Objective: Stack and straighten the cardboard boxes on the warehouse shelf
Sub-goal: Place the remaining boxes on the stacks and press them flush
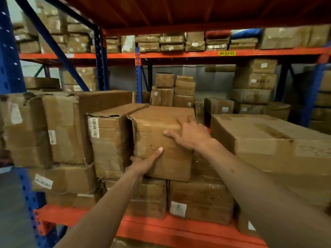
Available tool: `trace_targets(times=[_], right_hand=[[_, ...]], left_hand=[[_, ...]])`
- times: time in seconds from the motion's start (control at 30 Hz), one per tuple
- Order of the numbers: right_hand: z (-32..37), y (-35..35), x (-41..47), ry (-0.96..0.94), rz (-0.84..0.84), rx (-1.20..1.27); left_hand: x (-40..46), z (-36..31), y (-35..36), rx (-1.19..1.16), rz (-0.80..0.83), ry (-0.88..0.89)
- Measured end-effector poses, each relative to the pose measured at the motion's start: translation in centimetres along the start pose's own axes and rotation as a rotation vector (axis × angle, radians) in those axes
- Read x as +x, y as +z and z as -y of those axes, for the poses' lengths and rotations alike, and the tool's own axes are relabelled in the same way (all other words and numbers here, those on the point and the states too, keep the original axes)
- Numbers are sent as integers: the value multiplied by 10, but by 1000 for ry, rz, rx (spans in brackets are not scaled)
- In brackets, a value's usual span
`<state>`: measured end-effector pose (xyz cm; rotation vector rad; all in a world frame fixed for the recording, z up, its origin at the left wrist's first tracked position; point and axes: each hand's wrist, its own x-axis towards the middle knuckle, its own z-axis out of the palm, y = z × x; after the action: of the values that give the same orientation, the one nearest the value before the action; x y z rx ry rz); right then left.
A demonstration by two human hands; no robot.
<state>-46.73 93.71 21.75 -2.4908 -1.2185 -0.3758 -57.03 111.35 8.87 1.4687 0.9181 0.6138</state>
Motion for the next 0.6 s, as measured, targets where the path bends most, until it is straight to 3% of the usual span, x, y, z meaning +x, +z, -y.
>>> trace_targets(times=[0.13, 0.23, 0.3, 0.47, 0.6], right_hand=[[-31, 9, -11, 160, -74, 189], [-63, 10, -25, 270, -169, 268], [-72, 12, -32, 306, -201, 303], [-65, 21, -41, 342, -232, 457], [-72, 65, -75, 463, -318, 677]], left_hand=[[-12, -11, 17, -201, -29, 137], [-8, -25, 21, -284, 81, 299], [-9, -37, 24, -260, 131, 351], [-16, -55, 14, -181, 68, 454], [-33, -98, 19, 129, 112, 701]])
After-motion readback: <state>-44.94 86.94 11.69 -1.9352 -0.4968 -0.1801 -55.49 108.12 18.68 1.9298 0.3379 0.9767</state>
